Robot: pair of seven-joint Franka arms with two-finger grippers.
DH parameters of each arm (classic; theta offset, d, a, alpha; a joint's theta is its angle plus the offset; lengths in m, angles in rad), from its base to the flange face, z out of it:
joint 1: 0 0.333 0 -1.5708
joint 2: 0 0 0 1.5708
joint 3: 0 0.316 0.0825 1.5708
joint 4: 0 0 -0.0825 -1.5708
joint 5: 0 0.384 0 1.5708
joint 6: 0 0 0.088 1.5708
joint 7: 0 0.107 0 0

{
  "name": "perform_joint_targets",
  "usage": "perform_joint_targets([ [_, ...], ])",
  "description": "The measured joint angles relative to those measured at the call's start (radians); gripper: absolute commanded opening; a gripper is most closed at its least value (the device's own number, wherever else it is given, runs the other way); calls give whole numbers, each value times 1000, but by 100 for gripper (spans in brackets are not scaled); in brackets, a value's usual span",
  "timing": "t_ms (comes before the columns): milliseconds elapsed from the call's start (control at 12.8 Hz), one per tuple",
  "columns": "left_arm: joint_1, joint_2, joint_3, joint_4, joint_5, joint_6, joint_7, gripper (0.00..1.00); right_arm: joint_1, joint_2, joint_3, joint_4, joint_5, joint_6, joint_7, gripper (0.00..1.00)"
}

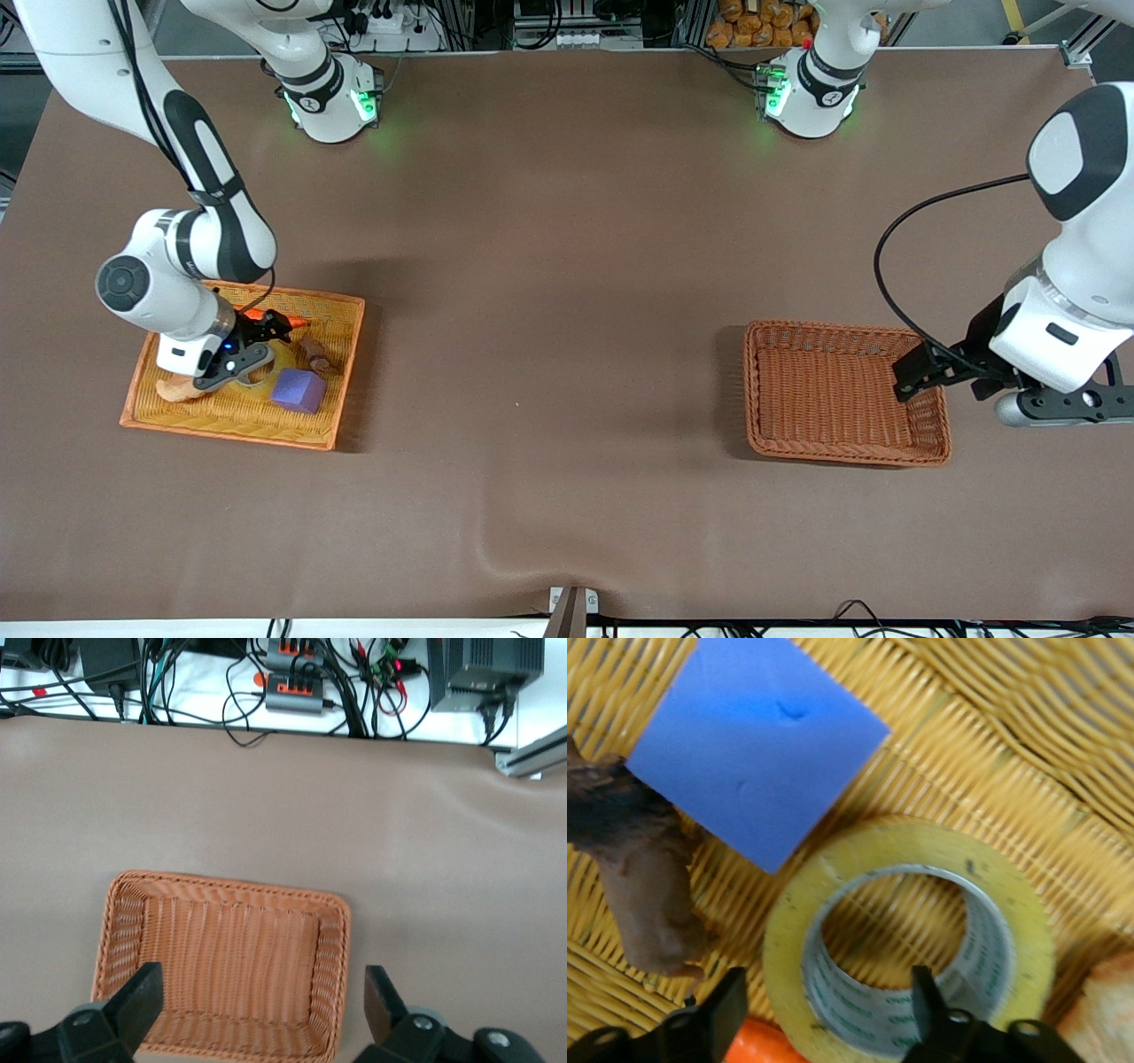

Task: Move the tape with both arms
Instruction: 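Lower the right gripper onto the yellow tape roll in the tray, then grasp the tape roll with the right gripper and lift it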

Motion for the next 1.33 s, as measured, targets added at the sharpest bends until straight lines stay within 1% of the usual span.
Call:
perform_joint_targets([
  [78,1,2,0,0,0,9,-5,100,4,3,1,1,1,0,0,11],
  [156,1,4,2,1,0,22,-7,100,5,3,1,3,1,0,0,0],
  [312,1,16,18,1,0,82,-7,100,7,3,1,13,1,-8,-1,0],
  [546,1,60,31,1,0,209,-7,100,13,-3,2,42,2,-66,0,0],
  [624,-1,72,31,1,0,255,-10,100,13,-14,2,68,2,-116,0,0],
  [937,-19,104,29,2,0,407,-124,100,25,-108,5,276,12,-480,-2,0],
  [1015,-24,113,28,3,0,440,-178,100,46,-126,7,330,25,-542,-1,0],
  [1093,-29,120,27,3,0,467,-253,100,80,-134,9,375,41,-572,21,0],
  [1327,-46,127,14,7,-2,547,-592,100,215,-106,17,473,132,-580,215,0],
])
